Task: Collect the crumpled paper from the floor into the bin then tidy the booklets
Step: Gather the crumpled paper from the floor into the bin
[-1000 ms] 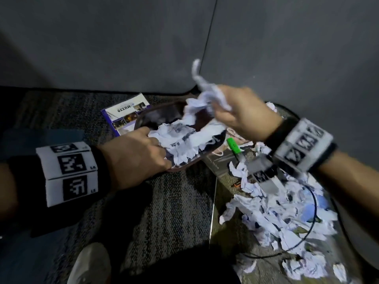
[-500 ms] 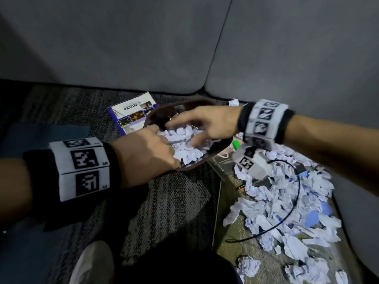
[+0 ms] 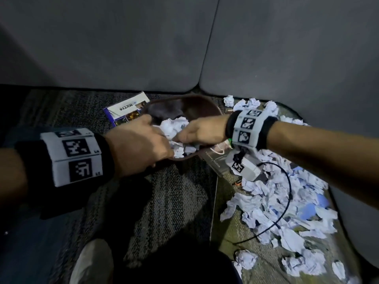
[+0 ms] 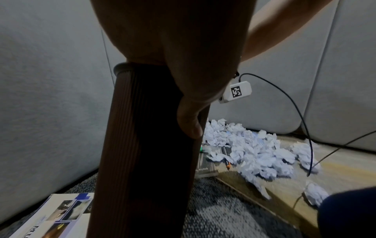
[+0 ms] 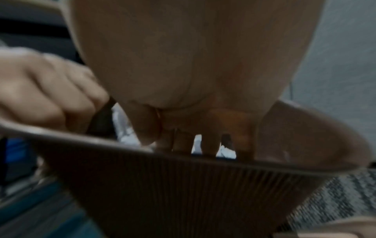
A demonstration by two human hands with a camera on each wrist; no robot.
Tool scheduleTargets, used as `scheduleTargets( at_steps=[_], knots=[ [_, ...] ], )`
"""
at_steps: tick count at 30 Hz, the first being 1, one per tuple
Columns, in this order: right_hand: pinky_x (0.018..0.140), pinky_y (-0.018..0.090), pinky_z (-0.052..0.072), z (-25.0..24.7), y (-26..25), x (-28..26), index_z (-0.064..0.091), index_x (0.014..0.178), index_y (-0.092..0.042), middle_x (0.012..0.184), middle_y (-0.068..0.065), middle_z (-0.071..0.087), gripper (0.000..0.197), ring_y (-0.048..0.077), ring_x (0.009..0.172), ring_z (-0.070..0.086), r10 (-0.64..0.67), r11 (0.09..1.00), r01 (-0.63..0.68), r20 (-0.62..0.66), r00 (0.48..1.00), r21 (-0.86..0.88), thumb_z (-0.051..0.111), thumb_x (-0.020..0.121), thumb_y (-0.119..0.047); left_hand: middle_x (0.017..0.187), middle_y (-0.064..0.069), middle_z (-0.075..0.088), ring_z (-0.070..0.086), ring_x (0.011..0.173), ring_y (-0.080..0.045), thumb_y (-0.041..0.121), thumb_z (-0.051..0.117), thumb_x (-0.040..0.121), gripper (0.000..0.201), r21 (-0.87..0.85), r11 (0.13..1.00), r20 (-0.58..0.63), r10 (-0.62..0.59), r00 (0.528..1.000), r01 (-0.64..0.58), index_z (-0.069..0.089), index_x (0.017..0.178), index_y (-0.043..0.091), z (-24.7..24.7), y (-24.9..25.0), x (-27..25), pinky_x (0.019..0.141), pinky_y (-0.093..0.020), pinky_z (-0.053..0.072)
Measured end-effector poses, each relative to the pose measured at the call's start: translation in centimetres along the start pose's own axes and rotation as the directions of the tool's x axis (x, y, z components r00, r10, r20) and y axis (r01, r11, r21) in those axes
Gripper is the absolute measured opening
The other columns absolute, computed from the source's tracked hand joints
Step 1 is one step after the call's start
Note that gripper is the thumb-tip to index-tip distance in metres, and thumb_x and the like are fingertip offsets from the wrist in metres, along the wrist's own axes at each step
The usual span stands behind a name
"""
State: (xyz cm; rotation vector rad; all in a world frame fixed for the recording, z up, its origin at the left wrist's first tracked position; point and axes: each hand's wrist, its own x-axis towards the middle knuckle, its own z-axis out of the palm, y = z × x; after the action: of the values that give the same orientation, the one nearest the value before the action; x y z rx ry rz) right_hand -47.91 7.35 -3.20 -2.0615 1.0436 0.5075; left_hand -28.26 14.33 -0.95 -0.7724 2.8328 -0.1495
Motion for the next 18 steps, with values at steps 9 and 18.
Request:
scheduleTargets(
  at_steps=[9, 18],
  knots=[
    [0.092, 0.027, 0.048, 1.4, 5.1, -11.7, 0.072, 0.106, -0.027, 0.106, -0.012, 0.071, 0.022, 0.006, 0.1, 0.064, 0.019, 0.981, 0.122, -0.698, 0.716, 0.151, 0.058, 0.092, -0.017, 0.063, 0.01, 0.06, 0.06, 0.059, -0.019, 0.028, 0.075, 0.054, 0.023, -0.009, 0.999, 0.057, 0.039, 0.998, -0.039, 0.059, 0.071, 0.03, -0.8, 0.7, 1.4, 0.061, -0.03, 0.027],
    [0.112, 0.065, 0.017, 27.0, 14.6, -10.1, -0.018, 0.144, -0.05, 0.152, -0.003, -0.037, 0.123, 0.04, 0.146, -0.006, 0.666, 0.743, -0.618, -0.198, 0.719, 0.255, 0.062, 0.056, -0.084, 0.067, 0.009, 0.059, 0.059, 0.061, -0.019, 0.033, 0.036, 0.069, 0.022, -0.001, 1.0, 0.201, 0.028, 0.979, -0.028, 0.057, 0.073, 0.03, -2.2, 4.4, 3.4, 0.06, -0.032, 0.032]
  ],
)
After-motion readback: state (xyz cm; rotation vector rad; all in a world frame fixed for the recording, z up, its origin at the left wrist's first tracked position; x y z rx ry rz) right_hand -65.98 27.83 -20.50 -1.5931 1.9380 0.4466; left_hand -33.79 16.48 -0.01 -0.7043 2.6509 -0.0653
